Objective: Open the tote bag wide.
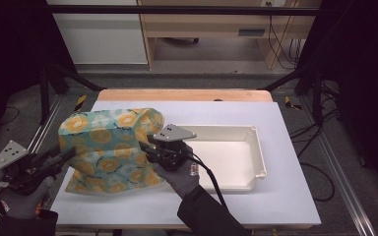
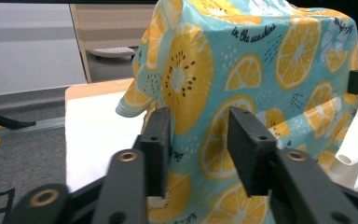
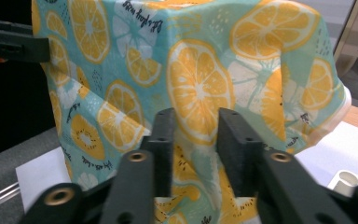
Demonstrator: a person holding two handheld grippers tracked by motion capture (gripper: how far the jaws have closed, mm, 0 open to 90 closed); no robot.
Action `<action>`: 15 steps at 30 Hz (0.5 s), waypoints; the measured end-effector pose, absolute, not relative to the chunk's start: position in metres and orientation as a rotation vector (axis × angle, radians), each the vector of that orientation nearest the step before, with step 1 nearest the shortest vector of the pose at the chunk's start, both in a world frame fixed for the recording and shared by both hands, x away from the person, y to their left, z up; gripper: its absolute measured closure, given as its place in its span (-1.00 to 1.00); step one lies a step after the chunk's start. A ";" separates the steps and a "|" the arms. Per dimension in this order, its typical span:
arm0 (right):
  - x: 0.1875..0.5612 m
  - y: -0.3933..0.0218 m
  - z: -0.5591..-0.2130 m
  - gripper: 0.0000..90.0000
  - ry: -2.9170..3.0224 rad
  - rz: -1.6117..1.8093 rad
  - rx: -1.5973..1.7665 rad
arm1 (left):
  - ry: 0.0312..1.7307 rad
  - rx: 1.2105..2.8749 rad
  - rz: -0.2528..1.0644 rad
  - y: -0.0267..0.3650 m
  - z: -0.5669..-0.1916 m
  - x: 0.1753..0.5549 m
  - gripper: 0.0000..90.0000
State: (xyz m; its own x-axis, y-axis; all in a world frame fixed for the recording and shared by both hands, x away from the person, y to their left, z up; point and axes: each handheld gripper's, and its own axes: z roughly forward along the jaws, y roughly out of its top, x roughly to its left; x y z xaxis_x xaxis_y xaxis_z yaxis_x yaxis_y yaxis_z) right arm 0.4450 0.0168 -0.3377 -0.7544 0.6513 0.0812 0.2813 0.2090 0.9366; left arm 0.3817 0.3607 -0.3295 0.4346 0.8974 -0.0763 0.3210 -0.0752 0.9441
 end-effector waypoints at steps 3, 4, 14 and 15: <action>0.444 0.019 -0.336 0.80 2.174 1.554 0.864 | 1.092 1.624 0.687 0.362 -0.330 0.381 0.55; 0.444 0.019 -0.336 0.86 2.174 1.554 0.864 | 1.095 1.625 0.691 0.362 -0.330 0.380 0.60; 0.438 0.018 -0.329 1.00 2.178 1.573 0.834 | 1.103 1.609 0.689 0.365 -0.328 0.376 0.94; 0.435 0.018 -0.326 1.00 2.173 1.585 0.822 | 1.105 1.606 0.697 0.364 -0.328 0.375 0.97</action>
State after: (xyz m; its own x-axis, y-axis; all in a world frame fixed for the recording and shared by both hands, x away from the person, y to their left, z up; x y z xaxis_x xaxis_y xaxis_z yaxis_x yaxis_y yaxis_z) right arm 0.4351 0.0178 -0.3263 -0.7801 0.6217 0.0710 0.2576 0.2155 0.9419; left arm 0.3746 0.3643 -0.3281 0.4112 0.9078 -0.0823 0.3167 -0.0576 0.9468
